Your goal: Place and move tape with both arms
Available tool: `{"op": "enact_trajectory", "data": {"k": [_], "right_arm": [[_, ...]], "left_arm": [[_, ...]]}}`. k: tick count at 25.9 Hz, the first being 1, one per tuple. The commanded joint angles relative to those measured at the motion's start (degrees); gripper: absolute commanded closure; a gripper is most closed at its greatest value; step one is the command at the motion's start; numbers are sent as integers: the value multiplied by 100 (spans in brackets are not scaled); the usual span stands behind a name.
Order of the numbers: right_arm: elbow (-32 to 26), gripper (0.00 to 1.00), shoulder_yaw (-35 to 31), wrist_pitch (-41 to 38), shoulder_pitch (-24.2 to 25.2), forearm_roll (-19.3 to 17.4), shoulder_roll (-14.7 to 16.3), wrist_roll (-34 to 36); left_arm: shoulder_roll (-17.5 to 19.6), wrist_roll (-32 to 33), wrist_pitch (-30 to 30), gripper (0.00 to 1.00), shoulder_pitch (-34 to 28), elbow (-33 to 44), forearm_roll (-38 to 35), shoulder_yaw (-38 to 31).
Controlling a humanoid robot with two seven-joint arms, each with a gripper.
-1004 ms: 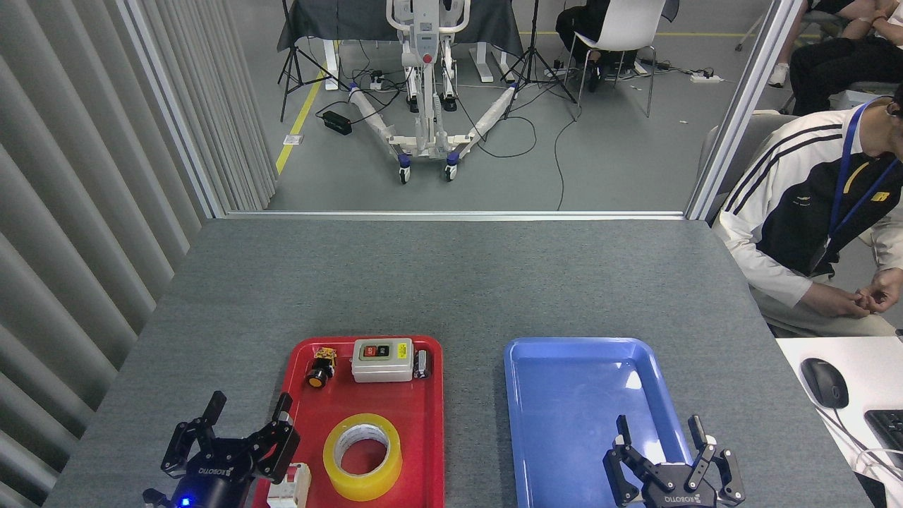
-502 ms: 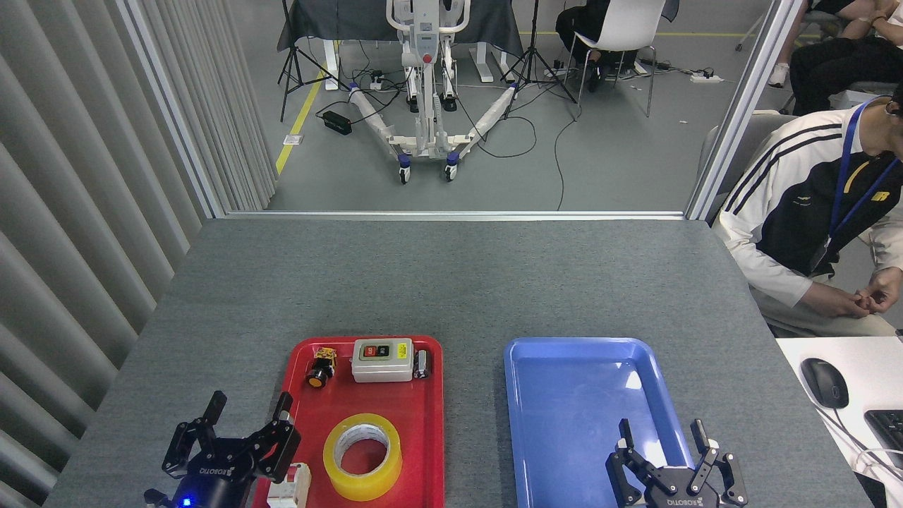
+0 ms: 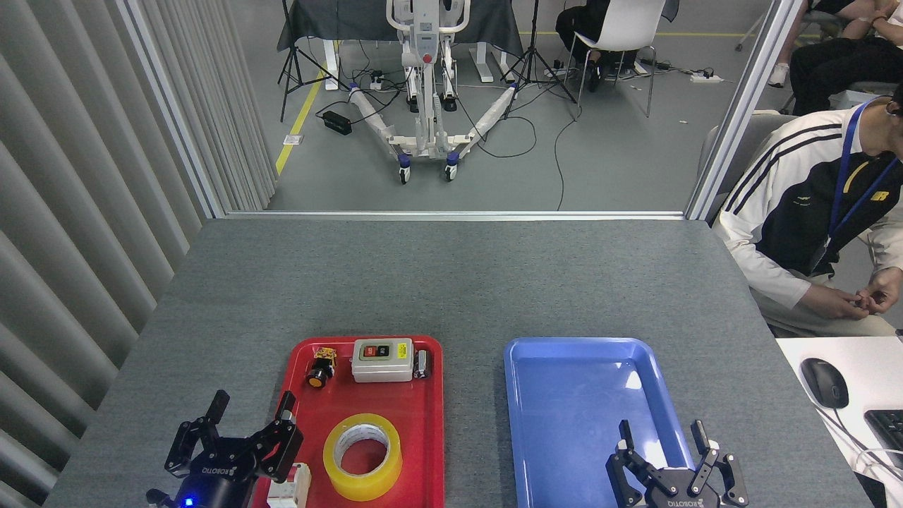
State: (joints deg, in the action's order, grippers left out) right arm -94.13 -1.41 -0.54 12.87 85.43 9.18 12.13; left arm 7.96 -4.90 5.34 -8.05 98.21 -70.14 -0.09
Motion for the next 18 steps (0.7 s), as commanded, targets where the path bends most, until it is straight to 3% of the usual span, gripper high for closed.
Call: {"op": "enact_trajectory", "data": {"k": [1, 18], "right_arm": [[9, 0, 0, 28, 23, 0, -13, 0], [0, 0, 0, 46, 75, 0, -30, 8]], "left_arm": [[-5, 6, 2, 0, 5, -3, 9, 0], [47, 15, 46, 0, 23, -12, 9, 0]]}}
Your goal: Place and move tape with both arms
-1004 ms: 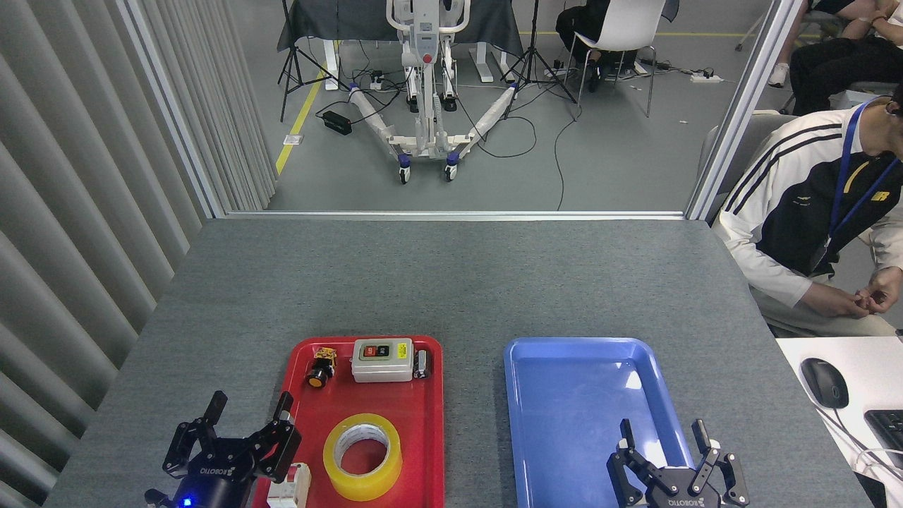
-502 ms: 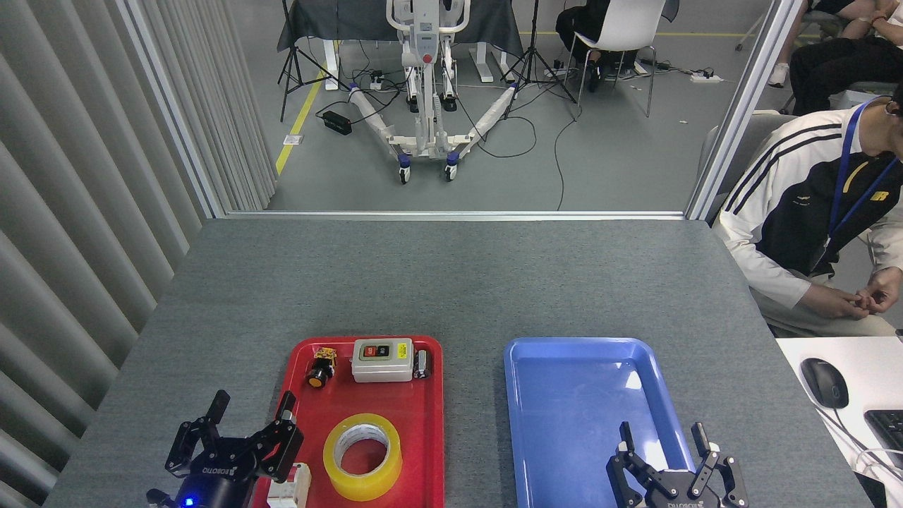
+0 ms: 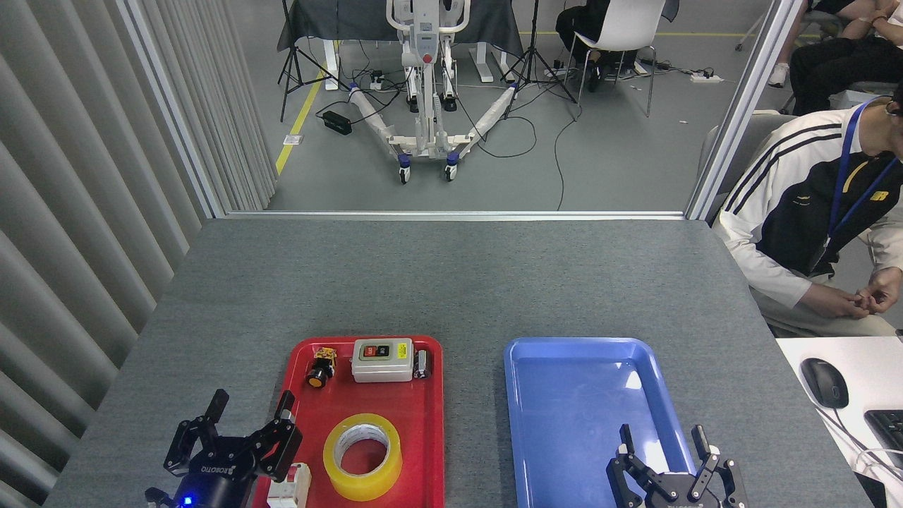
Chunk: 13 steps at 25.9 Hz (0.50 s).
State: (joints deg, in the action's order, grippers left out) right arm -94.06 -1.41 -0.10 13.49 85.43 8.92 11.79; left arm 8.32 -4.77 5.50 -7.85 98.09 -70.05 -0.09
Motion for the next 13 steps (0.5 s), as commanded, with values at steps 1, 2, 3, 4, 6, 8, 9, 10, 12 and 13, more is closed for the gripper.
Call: {"op": "enact_trajectory", "data": {"k": [1, 2, 3, 4, 6, 8, 9, 10, 12, 13], "right_arm": [[2, 0, 0, 1, 13, 0, 4, 42], [-7, 0, 0, 1, 13, 0, 4, 34], [-7, 0, 0, 10, 22, 0, 4, 34], [-7, 0, 0, 10, 22, 0, 4, 42], [2, 0, 0, 10, 22, 0, 4, 34], [-7, 0, 0, 10, 31, 0, 4, 34], [-7, 0, 0, 10, 31, 0, 13, 42], [-7, 0, 0, 10, 31, 0, 13, 34], [2, 0, 0, 10, 31, 0, 13, 34], [-7, 0, 0, 10, 31, 0, 13, 34]], "left_arm": [[21, 2, 30, 0, 3, -1, 0, 0], [30, 2, 39, 0, 3, -1, 9, 0], [30, 2, 47, 0, 3, -1, 9, 0], [47, 11, 47, 0, 12, -1, 9, 0], [82, 81, 47, 0, 82, -1, 114, 0], [188, 134, 47, 0, 179, -27, 377, 18], [249, 274, 47, 0, 240, -36, 527, 27], [337, 520, 47, 0, 328, -27, 641, 79], [592, 1258, 47, 0, 530, -18, 729, 272], [750, 1680, 47, 0, 645, -10, 729, 360]]}}
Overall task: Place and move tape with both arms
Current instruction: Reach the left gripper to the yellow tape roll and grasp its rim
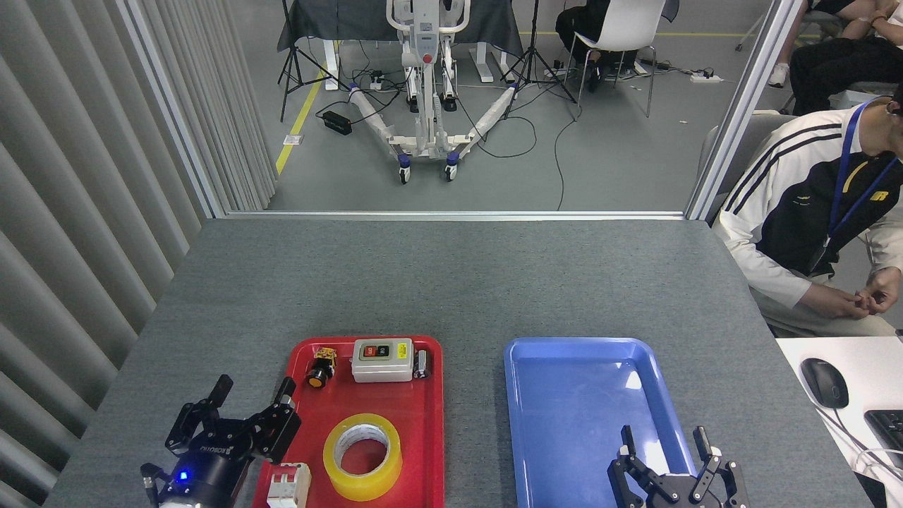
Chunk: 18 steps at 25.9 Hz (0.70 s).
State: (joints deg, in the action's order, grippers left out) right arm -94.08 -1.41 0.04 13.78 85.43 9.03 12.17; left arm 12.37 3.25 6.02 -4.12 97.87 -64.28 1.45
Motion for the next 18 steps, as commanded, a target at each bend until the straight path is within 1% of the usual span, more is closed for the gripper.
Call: {"op": "enact_trajectory", "data": {"k": [1, 3, 4, 8, 10, 11, 13, 15, 18], "right_arm": [[-5, 0, 0, -4, 2, 0, 2, -4], [-5, 0, 0, -4, 2, 0, -7, 5], [-5, 0, 0, -13, 2, 0, -7, -4], [4, 0, 0, -13, 2, 0, -7, 5], [4, 0, 0, -13, 19, 0, -16, 5], [4, 0, 0, -22, 19, 0, -16, -4], [4, 0, 0, -22, 19, 0, -24, 5], [4, 0, 0, -31, 19, 0, -24, 5], [4, 0, 0, -40, 19, 0, -33, -4]], "left_arm": [[468, 1283, 4, 0, 385, 12, 161, 295], [600, 1960, 92, 0, 526, 39, 170, 435], [609, 2162, 242, 0, 579, 56, 179, 453], [714, 2619, 1393, 0, 1018, -49, 179, 576], [785, 2830, 1753, 0, 1308, -216, 170, 840], [785, 2988, 1815, 0, 1484, -313, 170, 989], [776, 3515, 1824, 0, 1747, -585, 161, 1279], [776, 3964, 1815, 0, 1906, -980, 161, 1402], [732, 4298, 1815, 0, 2073, -1455, 161, 1516]]}}
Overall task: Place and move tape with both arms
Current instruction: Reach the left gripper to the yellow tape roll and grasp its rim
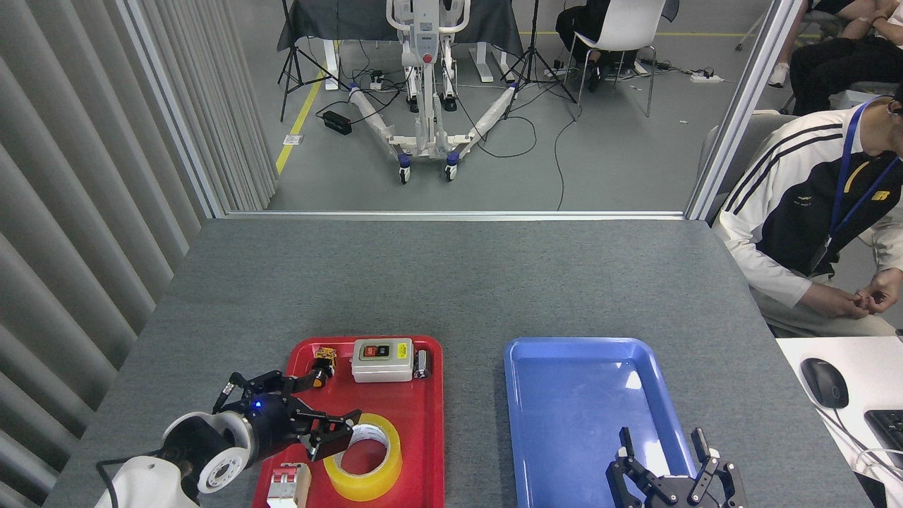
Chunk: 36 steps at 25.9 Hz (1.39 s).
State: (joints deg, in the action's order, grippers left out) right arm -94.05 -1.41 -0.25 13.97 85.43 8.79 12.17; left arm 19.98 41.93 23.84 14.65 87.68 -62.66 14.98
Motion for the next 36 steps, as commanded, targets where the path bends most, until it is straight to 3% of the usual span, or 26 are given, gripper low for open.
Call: {"op": "enact_trajectory", "data": {"k": [1, 7, 16, 22, 25, 27, 29, 32, 36], "right_arm": [[-8, 0, 0, -10, 0, 0, -9, 5], [0, 0, 9, -19, 0, 0, -9, 5], [0, 0, 9, -28, 26, 0, -18, 5], [9, 0, 9, -28, 18, 0, -18, 5], [9, 0, 9, -28, 27, 0, -18, 5], [9, 0, 9, -28, 27, 0, -18, 5], [18, 0, 18, -36, 27, 0, -18, 5], [18, 0, 18, -36, 27, 0, -18, 5], [27, 0, 17, -45, 35, 0, -18, 5]], "left_arm": [[-29, 466, 24, 0, 240, -514, -1, 225], [-126, 597, 16, 1, 434, -866, -10, 286], [-267, 694, 7, 20, 645, -1341, -54, 401], [-293, 1046, 7, 53, 662, -1411, -54, 409], [-302, 1177, 16, 60, 662, -1437, -45, 409], [-302, 1213, 86, 76, 654, -1420, -1, 409], [-302, 1362, 279, 99, 654, -1358, 34, 409], [-328, 1406, 1000, 100, 671, -1350, 289, 286], [-697, 1353, 1923, 100, 768, -1350, 1721, -478]]}}
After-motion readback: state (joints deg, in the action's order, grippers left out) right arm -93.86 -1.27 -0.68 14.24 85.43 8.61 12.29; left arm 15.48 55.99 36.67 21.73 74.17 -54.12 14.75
